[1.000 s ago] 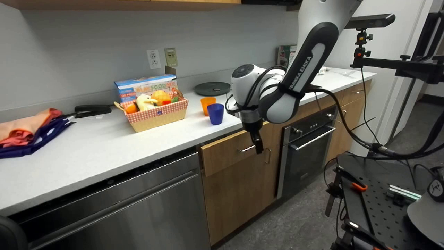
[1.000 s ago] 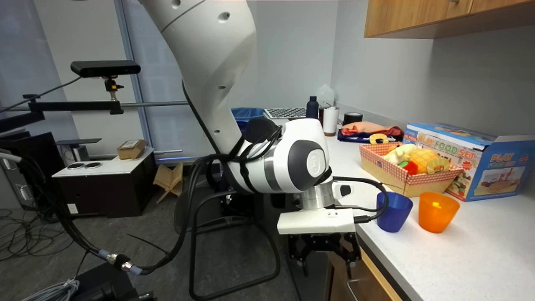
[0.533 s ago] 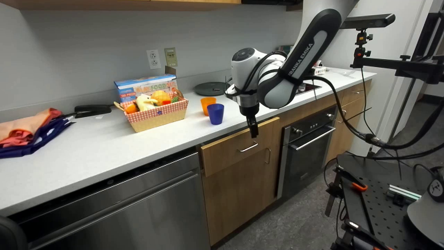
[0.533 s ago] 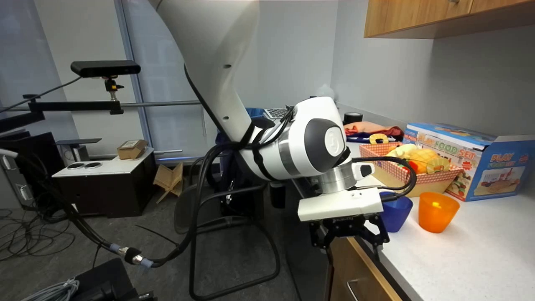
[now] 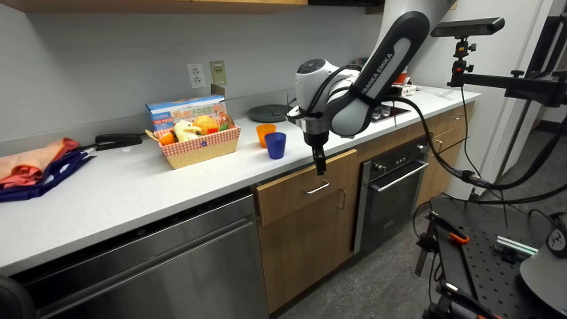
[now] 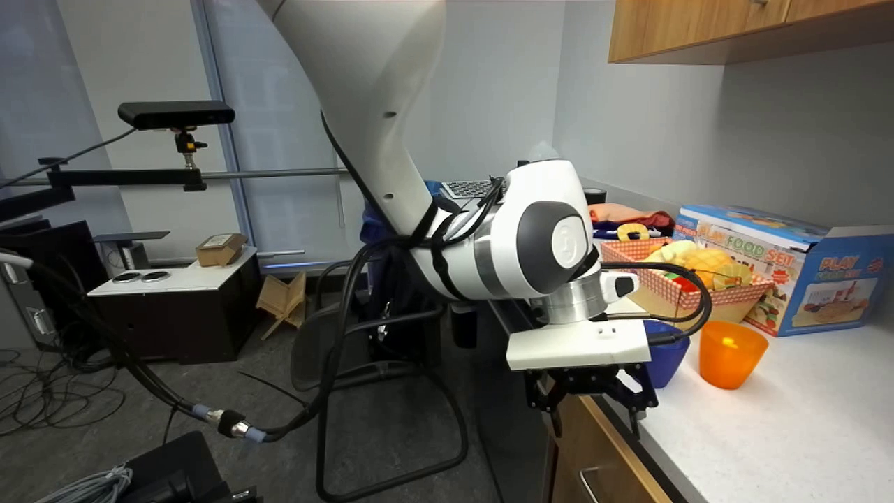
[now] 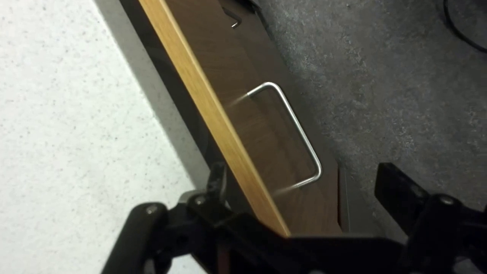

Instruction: Open the drawer to the right of the dishwasher

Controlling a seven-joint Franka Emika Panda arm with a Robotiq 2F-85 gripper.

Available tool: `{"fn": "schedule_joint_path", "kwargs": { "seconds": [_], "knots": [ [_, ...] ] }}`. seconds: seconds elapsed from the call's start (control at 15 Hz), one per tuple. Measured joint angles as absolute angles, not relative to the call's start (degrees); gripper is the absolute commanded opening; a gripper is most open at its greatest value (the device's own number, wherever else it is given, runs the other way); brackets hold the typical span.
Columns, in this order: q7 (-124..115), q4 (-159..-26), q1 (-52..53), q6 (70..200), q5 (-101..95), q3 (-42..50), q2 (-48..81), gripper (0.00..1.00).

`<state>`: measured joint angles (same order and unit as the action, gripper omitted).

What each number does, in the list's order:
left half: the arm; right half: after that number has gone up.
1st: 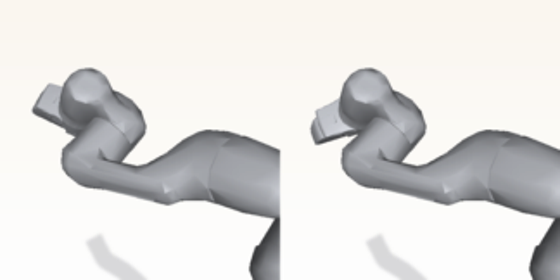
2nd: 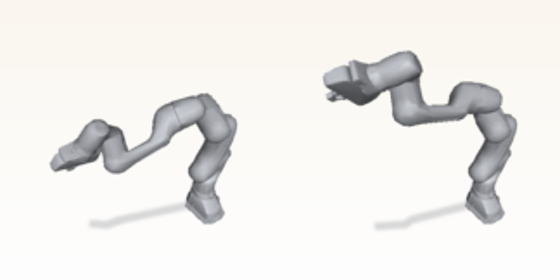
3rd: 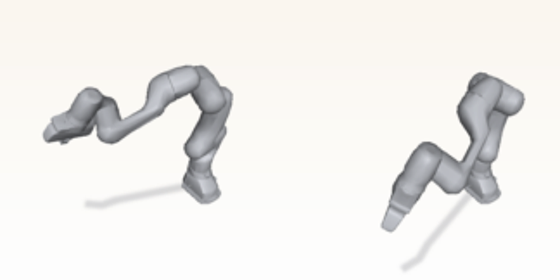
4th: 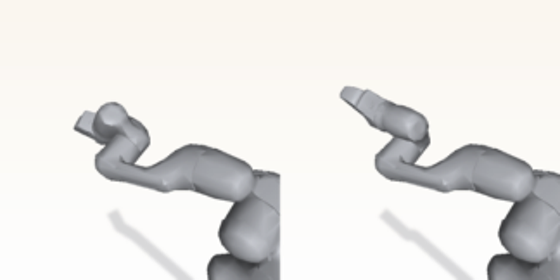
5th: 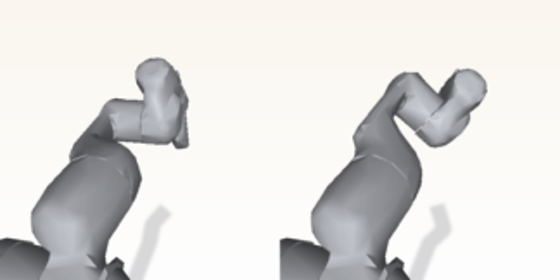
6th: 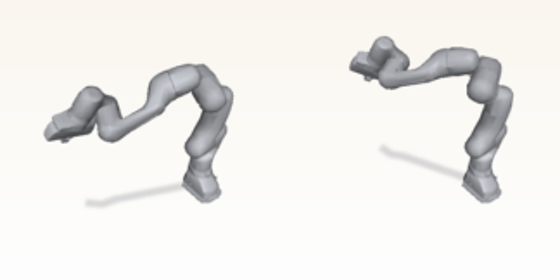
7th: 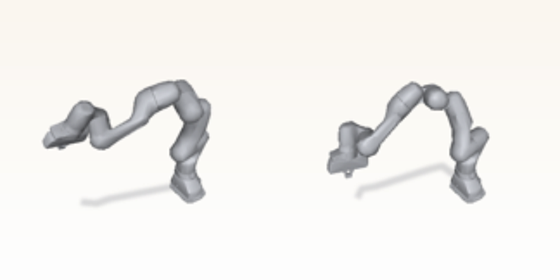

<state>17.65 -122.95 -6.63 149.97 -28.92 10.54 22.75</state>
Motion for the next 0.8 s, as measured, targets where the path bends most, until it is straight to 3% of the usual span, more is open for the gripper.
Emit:
{"fn": "schedule_joint_path", "kwargs": {
  "seconds": [0.8],
  "knots": [
    [22.55, -118.34, -11.04, 151.89, -23.94, 8.70, 29.51, 1.00]
  ]
}}
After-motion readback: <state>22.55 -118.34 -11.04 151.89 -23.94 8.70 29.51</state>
